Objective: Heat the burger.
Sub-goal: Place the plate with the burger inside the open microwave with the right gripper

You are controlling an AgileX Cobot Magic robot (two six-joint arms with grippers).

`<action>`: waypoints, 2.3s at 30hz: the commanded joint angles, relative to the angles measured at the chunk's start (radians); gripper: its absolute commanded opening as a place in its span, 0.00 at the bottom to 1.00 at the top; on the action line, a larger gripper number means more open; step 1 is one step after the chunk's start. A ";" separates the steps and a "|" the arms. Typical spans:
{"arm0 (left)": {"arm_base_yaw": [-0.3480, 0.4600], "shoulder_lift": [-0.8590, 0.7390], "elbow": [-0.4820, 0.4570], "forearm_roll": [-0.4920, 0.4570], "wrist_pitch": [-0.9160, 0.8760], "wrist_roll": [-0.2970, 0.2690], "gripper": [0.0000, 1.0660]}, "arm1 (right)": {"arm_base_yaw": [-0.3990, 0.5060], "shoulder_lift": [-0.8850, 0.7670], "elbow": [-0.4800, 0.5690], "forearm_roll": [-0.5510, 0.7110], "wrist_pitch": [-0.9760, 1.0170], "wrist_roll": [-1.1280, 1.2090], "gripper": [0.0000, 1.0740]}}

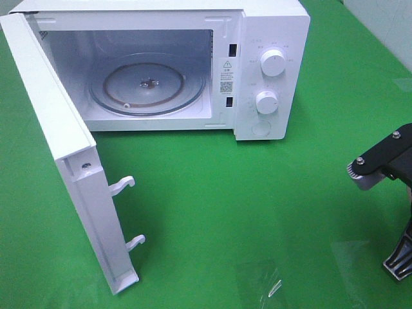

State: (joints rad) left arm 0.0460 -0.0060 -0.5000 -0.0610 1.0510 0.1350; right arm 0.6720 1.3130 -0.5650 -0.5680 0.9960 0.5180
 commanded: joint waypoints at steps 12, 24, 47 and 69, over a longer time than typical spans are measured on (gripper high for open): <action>0.001 -0.023 0.002 0.001 -0.012 -0.004 0.94 | 0.168 -0.008 0.005 -0.048 0.057 0.001 0.02; 0.001 -0.023 0.002 0.001 -0.012 -0.004 0.94 | 0.254 -0.008 0.005 -0.054 0.055 0.000 0.02; 0.001 -0.023 0.002 0.001 -0.012 -0.004 0.94 | 0.424 -0.008 0.005 -0.104 0.021 -0.084 0.03; 0.001 -0.023 0.002 0.001 -0.012 -0.004 0.94 | 0.424 -0.008 0.005 -0.276 -0.117 -0.195 0.03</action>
State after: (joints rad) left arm 0.0460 -0.0060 -0.5000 -0.0610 1.0510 0.1350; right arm 1.0930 1.3120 -0.5610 -0.7730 0.8700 0.3350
